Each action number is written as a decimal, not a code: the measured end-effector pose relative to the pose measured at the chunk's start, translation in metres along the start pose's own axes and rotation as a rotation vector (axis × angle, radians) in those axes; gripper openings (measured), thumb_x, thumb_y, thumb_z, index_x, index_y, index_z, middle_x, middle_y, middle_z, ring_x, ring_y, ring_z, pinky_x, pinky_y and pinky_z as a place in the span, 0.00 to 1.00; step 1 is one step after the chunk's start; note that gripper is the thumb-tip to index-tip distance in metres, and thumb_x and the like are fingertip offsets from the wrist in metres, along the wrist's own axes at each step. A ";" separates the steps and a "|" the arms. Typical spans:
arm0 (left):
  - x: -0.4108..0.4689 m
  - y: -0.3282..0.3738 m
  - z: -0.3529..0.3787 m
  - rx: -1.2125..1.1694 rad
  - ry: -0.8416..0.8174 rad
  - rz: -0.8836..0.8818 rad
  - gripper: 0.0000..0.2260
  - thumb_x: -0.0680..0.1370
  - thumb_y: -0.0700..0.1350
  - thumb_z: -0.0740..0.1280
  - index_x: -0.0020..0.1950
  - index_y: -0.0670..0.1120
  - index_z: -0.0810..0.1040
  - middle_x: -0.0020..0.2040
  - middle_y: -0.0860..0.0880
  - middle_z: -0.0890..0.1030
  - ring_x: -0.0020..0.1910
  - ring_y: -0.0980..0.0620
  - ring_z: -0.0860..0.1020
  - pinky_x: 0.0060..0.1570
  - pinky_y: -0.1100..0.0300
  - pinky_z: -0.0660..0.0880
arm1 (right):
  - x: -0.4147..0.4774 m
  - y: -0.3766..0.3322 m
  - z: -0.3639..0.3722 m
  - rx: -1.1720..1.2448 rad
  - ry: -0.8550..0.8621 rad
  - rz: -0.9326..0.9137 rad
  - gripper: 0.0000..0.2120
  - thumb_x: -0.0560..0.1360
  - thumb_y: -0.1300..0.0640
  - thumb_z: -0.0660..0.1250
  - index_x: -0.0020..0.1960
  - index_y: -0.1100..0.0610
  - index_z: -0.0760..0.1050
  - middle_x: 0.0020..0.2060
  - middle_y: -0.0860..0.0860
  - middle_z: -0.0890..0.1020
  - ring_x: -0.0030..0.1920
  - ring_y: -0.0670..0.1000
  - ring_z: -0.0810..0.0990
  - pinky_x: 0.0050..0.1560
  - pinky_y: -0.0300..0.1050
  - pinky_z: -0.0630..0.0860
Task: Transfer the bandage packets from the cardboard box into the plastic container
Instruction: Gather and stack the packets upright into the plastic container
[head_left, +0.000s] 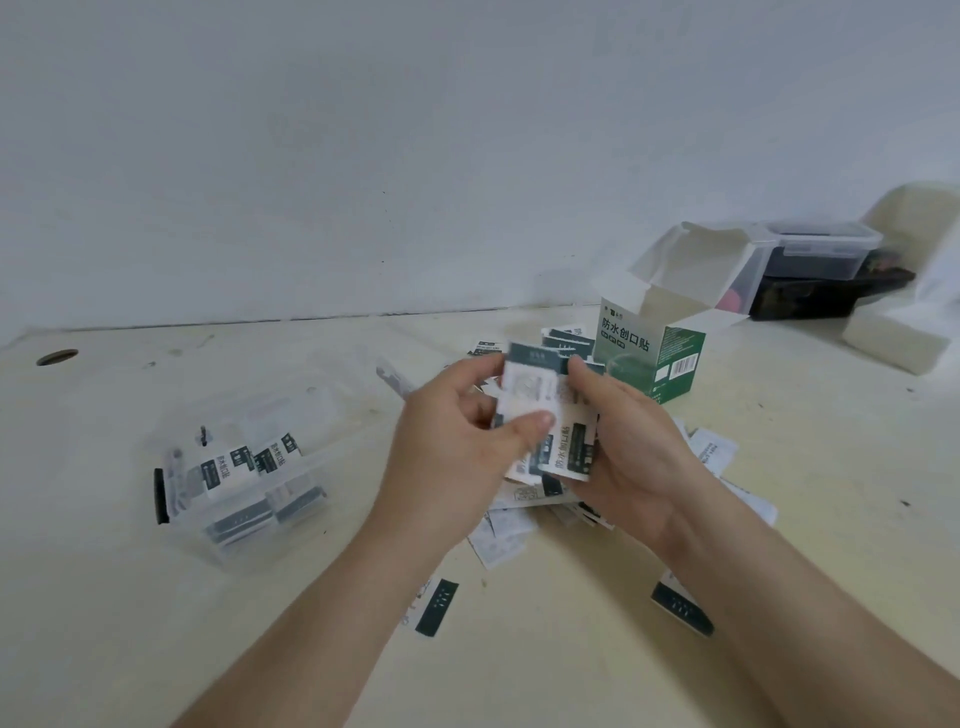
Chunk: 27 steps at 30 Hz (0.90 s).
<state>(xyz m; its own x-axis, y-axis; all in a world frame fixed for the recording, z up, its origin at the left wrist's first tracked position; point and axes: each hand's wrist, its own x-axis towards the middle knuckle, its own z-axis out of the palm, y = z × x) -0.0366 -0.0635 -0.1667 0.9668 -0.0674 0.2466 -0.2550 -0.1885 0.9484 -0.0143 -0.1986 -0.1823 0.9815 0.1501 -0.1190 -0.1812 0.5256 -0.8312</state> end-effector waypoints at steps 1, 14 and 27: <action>0.000 -0.003 0.004 0.040 -0.007 0.014 0.19 0.72 0.37 0.74 0.49 0.61 0.76 0.37 0.57 0.85 0.35 0.59 0.83 0.34 0.68 0.77 | -0.001 0.001 0.003 0.036 -0.024 0.010 0.18 0.83 0.51 0.56 0.59 0.62 0.78 0.51 0.62 0.84 0.45 0.58 0.85 0.40 0.51 0.83; -0.005 -0.018 0.008 0.846 -0.134 0.422 0.50 0.64 0.65 0.71 0.77 0.60 0.44 0.77 0.56 0.48 0.74 0.53 0.50 0.72 0.52 0.60 | -0.004 -0.003 0.007 -0.088 0.050 -0.049 0.10 0.80 0.57 0.63 0.51 0.62 0.80 0.40 0.61 0.81 0.39 0.57 0.80 0.34 0.45 0.78; 0.002 -0.025 -0.002 0.746 -0.025 0.466 0.37 0.63 0.47 0.76 0.68 0.59 0.63 0.71 0.55 0.59 0.67 0.54 0.67 0.60 0.60 0.73 | -0.004 0.008 0.007 -0.429 -0.212 0.016 0.03 0.72 0.67 0.64 0.40 0.61 0.74 0.32 0.56 0.69 0.30 0.51 0.71 0.31 0.42 0.70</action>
<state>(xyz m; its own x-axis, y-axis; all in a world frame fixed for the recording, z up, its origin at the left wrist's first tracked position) -0.0279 -0.0565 -0.1894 0.7631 -0.3164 0.5636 -0.5767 -0.7268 0.3730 -0.0200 -0.1890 -0.1843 0.9363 0.3464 -0.0574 -0.1105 0.1356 -0.9846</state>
